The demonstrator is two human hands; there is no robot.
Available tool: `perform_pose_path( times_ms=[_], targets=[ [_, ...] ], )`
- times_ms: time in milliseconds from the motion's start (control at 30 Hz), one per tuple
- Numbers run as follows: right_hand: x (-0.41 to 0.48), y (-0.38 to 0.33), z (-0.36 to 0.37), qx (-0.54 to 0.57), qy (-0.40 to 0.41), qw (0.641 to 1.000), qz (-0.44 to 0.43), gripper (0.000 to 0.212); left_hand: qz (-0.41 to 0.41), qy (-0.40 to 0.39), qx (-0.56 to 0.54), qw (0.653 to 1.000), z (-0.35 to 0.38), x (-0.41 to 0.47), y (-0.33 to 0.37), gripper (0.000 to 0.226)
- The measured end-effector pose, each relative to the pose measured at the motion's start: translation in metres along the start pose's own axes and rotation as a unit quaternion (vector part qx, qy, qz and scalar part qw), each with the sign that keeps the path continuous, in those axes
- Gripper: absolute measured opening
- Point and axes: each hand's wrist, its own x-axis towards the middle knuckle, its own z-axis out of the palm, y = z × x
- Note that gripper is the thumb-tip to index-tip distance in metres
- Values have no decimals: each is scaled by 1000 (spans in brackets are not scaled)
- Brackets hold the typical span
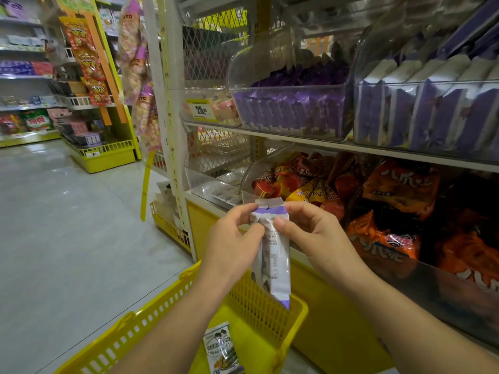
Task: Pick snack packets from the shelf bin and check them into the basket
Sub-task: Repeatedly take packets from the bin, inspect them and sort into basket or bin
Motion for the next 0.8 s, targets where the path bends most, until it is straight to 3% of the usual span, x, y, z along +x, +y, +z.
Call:
perform_pose_path(
  times_ms=[300,433,500,633,800],
  targets=[
    [-1,-3,1,31,-12,999,-6,19,-16,27,-29,999,0,2,0,28],
    [-3,-1,6,87,-89,989,85,36,-33,18,-67,997,0,6,4,25],
    [-3,0,8,92,-90,986,111,36,-39,-7,-76,996,1,7,5,25],
    [0,1,5,149,-21,982,113,30,-26,-104,-71,992,1,4,5,53],
    [2,0,2,213,-11,964,160,29,-39,-218,-102,970,-4,4,4,85]
  ],
)
